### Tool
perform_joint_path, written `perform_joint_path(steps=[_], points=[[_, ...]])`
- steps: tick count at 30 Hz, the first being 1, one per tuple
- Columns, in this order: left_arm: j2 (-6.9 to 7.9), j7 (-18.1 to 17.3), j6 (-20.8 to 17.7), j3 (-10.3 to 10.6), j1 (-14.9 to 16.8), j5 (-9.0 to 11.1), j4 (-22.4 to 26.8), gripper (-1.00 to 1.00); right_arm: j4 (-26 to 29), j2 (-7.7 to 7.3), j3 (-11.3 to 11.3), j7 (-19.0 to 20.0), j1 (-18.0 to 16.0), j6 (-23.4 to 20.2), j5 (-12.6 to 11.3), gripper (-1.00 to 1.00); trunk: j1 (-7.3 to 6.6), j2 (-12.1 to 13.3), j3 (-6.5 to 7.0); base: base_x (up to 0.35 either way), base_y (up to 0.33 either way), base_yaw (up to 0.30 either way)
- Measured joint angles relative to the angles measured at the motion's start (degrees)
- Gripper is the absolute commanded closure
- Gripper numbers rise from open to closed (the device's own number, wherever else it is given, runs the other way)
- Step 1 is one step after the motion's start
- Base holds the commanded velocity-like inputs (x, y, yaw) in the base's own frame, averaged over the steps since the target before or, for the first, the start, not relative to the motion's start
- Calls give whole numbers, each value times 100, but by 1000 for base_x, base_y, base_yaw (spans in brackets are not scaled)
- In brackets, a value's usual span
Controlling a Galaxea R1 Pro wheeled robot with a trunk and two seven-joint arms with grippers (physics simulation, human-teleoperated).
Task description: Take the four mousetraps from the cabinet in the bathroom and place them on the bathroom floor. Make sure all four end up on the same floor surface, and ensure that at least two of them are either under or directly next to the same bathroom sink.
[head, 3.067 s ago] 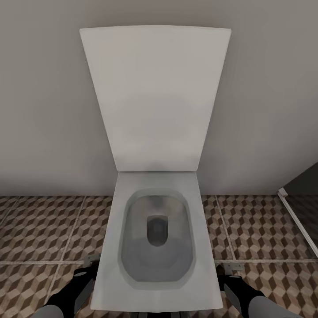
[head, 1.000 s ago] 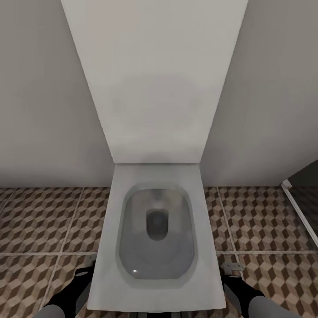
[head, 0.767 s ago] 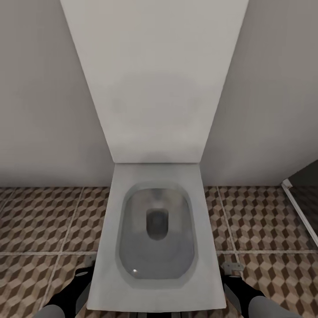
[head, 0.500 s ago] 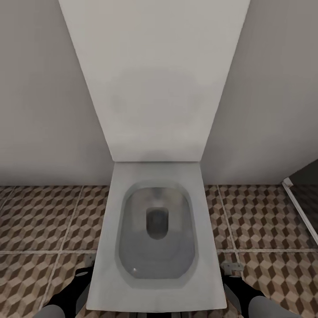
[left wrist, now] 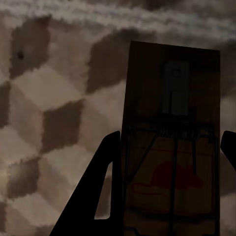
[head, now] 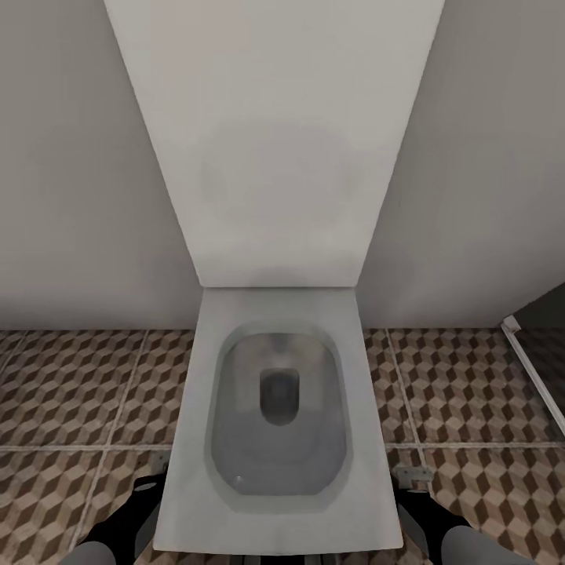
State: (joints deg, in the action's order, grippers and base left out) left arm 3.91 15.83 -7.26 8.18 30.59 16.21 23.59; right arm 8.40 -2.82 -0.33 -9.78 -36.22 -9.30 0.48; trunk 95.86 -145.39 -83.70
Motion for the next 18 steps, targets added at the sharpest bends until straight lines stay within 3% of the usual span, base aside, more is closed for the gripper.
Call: perform_joint_path(steps=[5,11,18], points=[[0,0,-4,-1,0,0,0,100,0,0,0,-1,0,0,0,100,0,0,0,0,0,0],[-2,0,-5,-6,-1,0,0,100,15,-2,-33,43,-5,1,71,100,14,-8,-132,0,0,0],[-2,-7,-8,-1,-1,-1,0,100,15,-2,-31,42,-5,1,72,100,14,-9,-132,0,0,0]])
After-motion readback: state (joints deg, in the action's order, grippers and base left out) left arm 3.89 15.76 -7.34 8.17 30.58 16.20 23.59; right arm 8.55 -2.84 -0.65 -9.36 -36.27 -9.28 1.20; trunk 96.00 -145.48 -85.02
